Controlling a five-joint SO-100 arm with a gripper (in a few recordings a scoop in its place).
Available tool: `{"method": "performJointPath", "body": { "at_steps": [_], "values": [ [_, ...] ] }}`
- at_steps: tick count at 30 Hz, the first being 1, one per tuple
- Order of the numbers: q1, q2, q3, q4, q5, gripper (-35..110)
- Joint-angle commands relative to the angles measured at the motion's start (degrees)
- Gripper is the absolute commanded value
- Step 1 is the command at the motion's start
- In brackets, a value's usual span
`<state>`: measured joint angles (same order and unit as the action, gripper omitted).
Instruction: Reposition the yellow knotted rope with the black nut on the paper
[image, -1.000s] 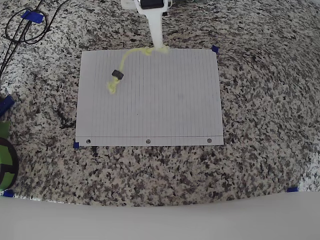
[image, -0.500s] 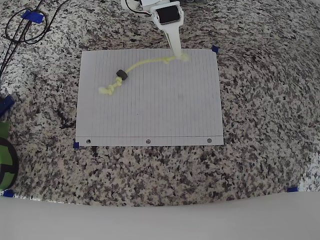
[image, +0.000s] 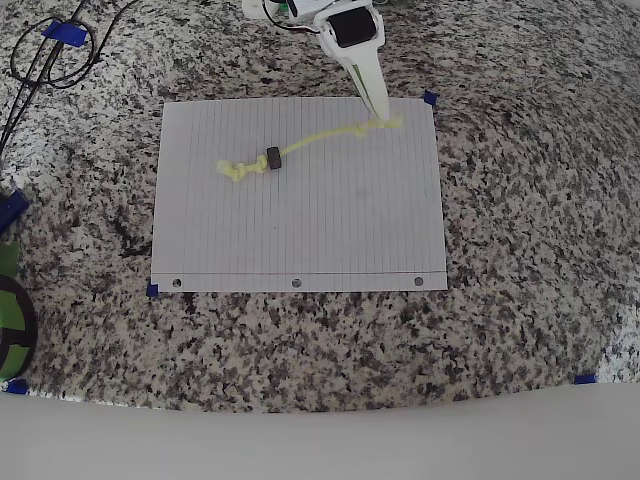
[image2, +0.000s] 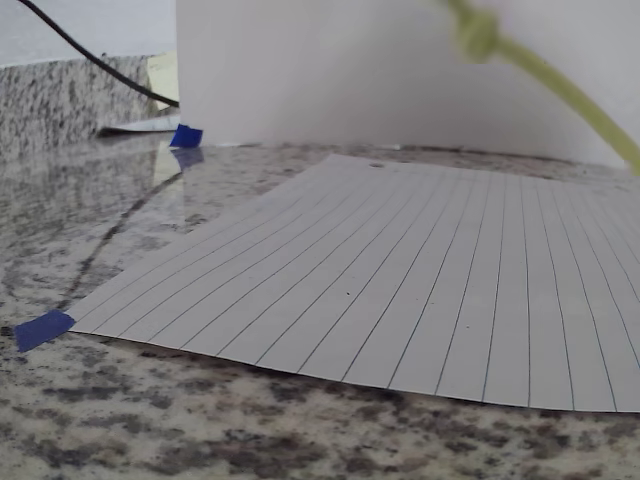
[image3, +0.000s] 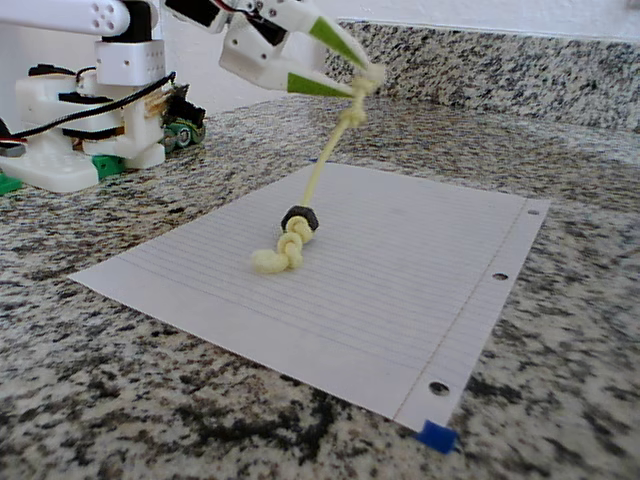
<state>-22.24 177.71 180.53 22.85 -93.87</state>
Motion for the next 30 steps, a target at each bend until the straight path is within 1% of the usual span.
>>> {"method": "performJointPath", "body": {
  "at_steps": [1, 2, 5, 11, 14, 18, 19, 21, 23, 26, 30],
  "values": [
    [-1.0, -0.5, 0.5, 1.6, -0.3, 60],
    [-1.1, -0.5, 0.5, 1.9, -0.3, 66],
    [-1.2, -0.5, 0.5, 1.8, -0.3, 71],
    [-0.9, 0.3, 0.4, 1.0, -0.3, 68],
    [2.7, -0.7, -0.5, 1.8, 0.2, 65],
    [12.4, -9.2, -7.4, 8.9, 0.3, 61],
    [15.1, -13.4, -11.2, 11.6, 0.3, 56],
    [19.6, -21.7, -20.1, 19.1, 0.3, 56],
    [23.1, -29.8, -27.8, 24.2, 0.3, 56],
    [27.1, -39.9, -34.9, 27.9, 0.3, 55],
    [31.1, -48.5, -39.1, 30.6, 0.3, 56]
  ]
}}
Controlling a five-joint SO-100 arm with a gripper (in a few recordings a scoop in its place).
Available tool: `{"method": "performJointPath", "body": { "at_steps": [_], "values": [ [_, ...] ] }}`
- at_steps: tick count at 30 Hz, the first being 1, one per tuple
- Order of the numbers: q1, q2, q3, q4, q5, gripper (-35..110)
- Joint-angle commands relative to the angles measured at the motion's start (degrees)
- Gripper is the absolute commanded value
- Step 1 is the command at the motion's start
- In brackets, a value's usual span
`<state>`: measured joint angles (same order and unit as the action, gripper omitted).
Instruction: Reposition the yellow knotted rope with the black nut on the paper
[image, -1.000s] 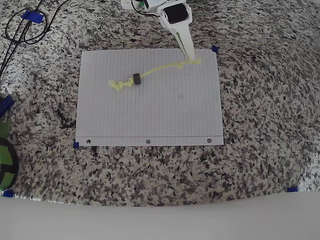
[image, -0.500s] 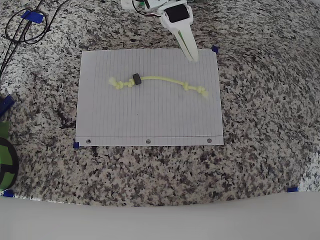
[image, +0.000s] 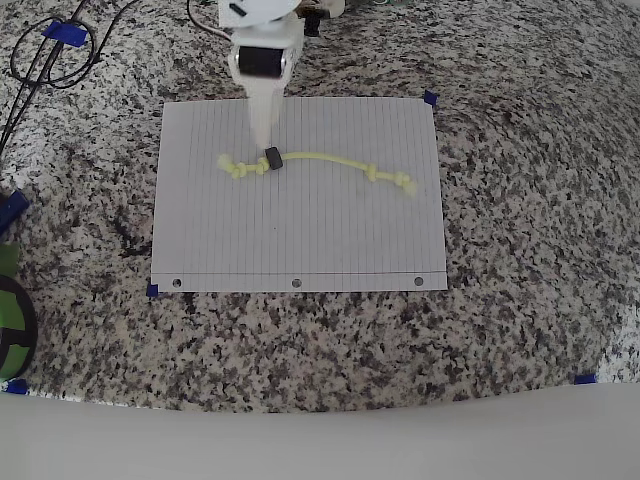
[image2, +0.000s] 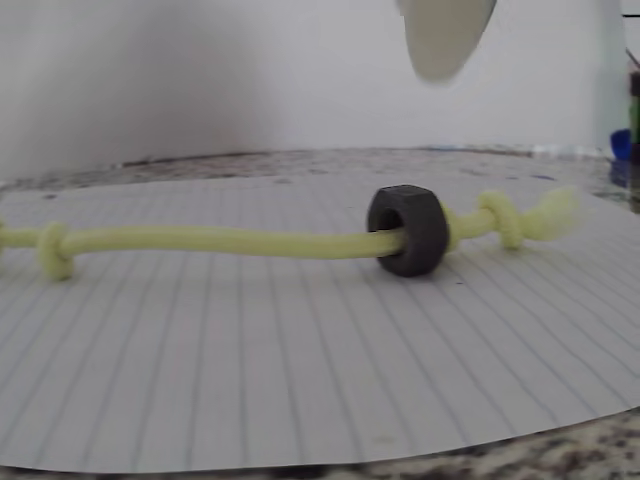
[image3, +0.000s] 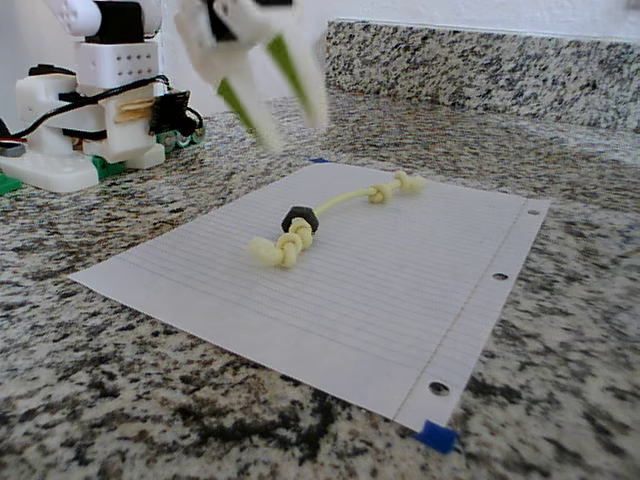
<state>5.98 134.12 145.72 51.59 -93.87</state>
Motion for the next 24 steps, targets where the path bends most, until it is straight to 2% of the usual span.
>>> {"method": "performJointPath", "body": {
  "at_steps": [1, 7, 20, 24],
  "values": [
    [3.6, -6.8, -5.4, 2.1, 1.1, 56],
    [6.6, -18.0, -13.7, 3.3, 2.8, 56],
    [6.1, -35.3, -23.8, 1.6, 6.9, 52],
    [6.2, -38.1, -25.9, 0.4, 6.9, 47]
  ]
}}
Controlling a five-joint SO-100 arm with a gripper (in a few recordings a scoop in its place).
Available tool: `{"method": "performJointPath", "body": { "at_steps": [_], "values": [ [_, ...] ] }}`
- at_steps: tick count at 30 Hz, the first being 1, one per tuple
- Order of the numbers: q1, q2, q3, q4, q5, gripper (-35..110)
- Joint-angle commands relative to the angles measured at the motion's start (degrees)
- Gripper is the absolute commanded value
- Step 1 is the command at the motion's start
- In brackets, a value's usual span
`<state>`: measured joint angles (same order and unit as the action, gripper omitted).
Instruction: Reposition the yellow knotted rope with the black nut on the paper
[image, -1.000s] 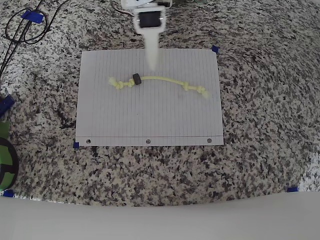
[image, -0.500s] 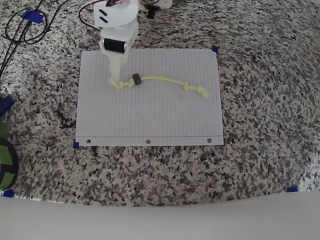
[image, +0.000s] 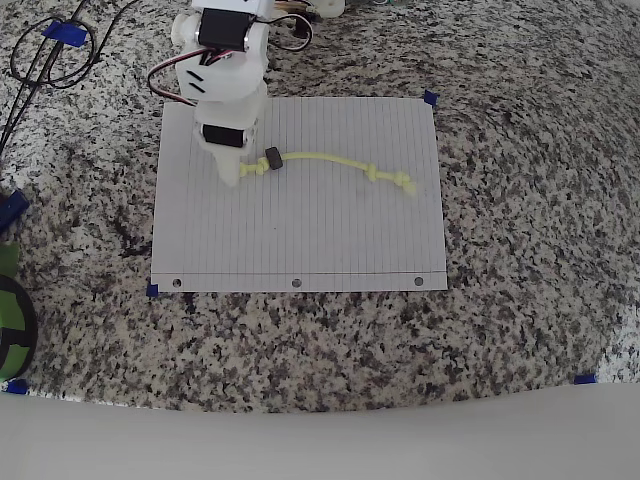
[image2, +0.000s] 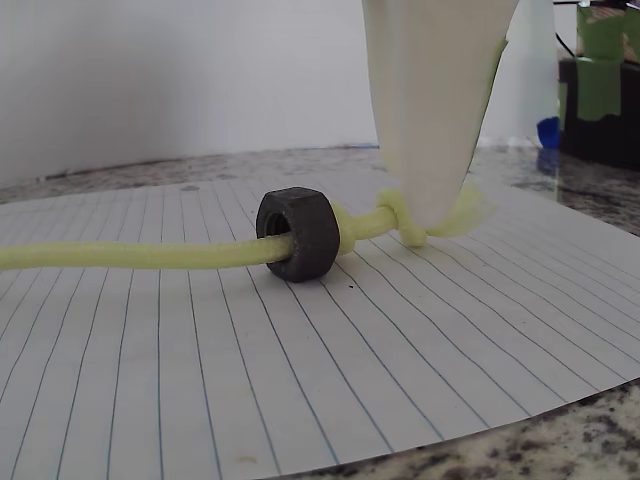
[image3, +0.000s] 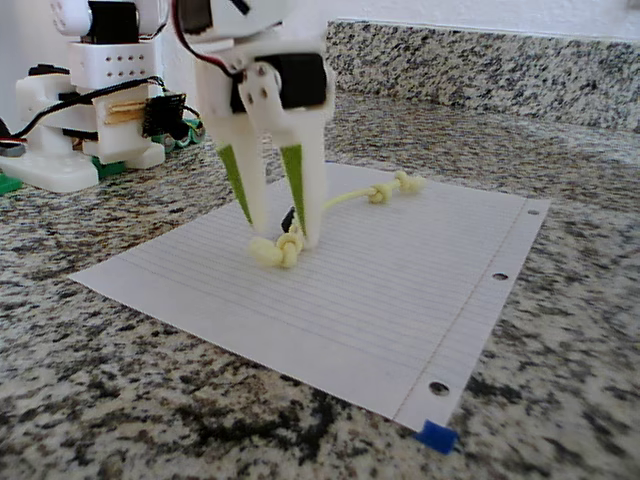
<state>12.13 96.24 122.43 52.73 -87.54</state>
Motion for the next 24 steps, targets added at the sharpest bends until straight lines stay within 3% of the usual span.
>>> {"method": "performJointPath", "body": {
  "at_steps": [1, 6, 24],
  "values": [
    [-0.1, -0.7, -2.9, -0.9, 0.6, 46],
    [-1.2, -1.9, -3.2, -2.7, 0.6, 35],
    [-1.8, -4.7, -3.2, -5.9, 0.0, 28]
  ]
}}
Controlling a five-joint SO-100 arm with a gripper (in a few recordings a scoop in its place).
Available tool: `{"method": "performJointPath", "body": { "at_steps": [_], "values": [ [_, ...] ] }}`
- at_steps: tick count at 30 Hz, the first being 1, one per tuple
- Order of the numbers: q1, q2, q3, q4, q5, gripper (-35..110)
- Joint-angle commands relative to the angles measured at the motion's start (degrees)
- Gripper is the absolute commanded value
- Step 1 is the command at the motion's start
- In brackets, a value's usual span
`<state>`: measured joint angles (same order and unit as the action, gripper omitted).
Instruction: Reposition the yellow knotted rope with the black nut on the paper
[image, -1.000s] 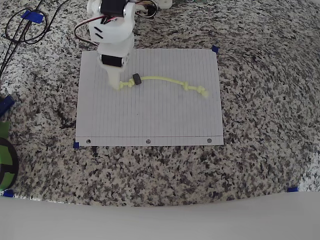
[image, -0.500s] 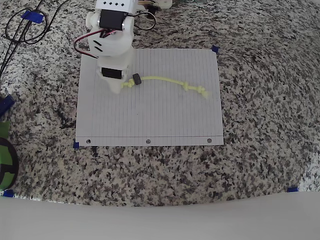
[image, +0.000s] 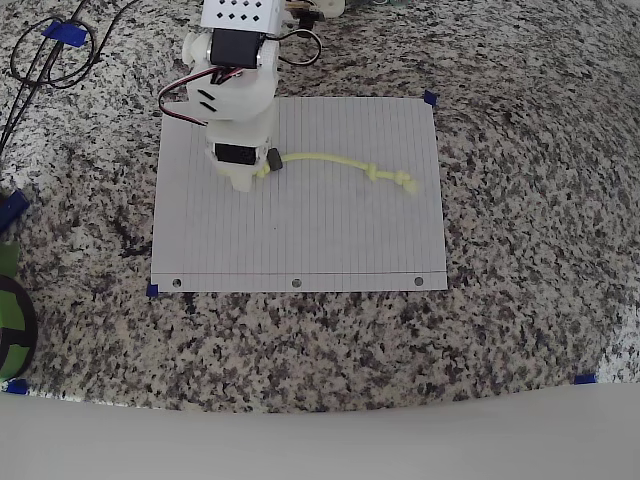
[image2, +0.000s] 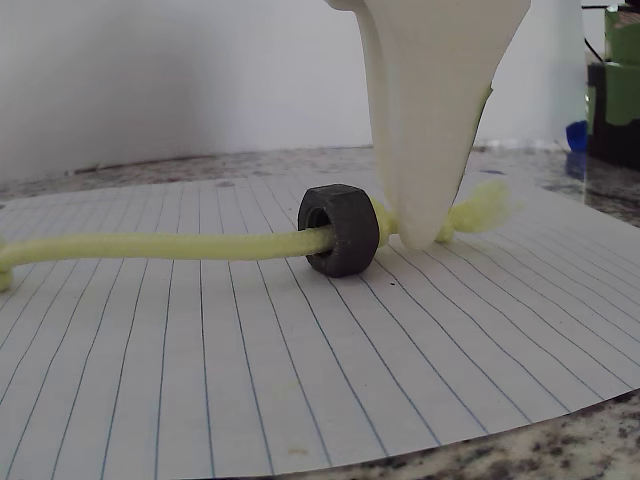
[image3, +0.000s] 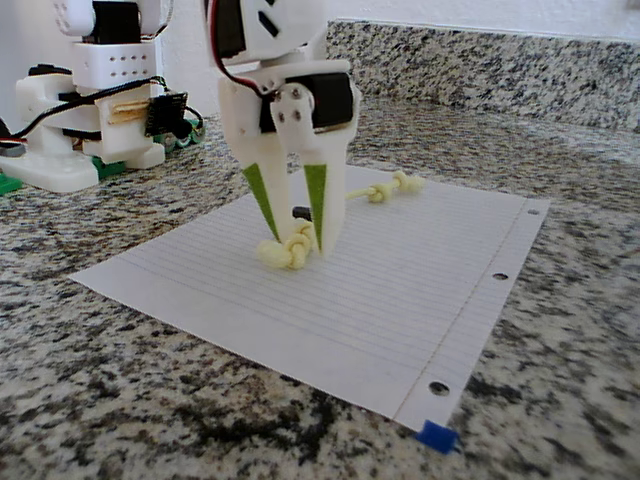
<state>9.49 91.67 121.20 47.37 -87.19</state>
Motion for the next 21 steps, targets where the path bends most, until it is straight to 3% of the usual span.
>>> {"method": "performJointPath", "body": {
  "at_steps": [1, 21],
  "values": [
    [1.1, -0.1, -1.9, -0.5, -0.4, 27],
    [1.1, -0.4, -1.9, -1.2, -1.1, 27]
  ]
}}
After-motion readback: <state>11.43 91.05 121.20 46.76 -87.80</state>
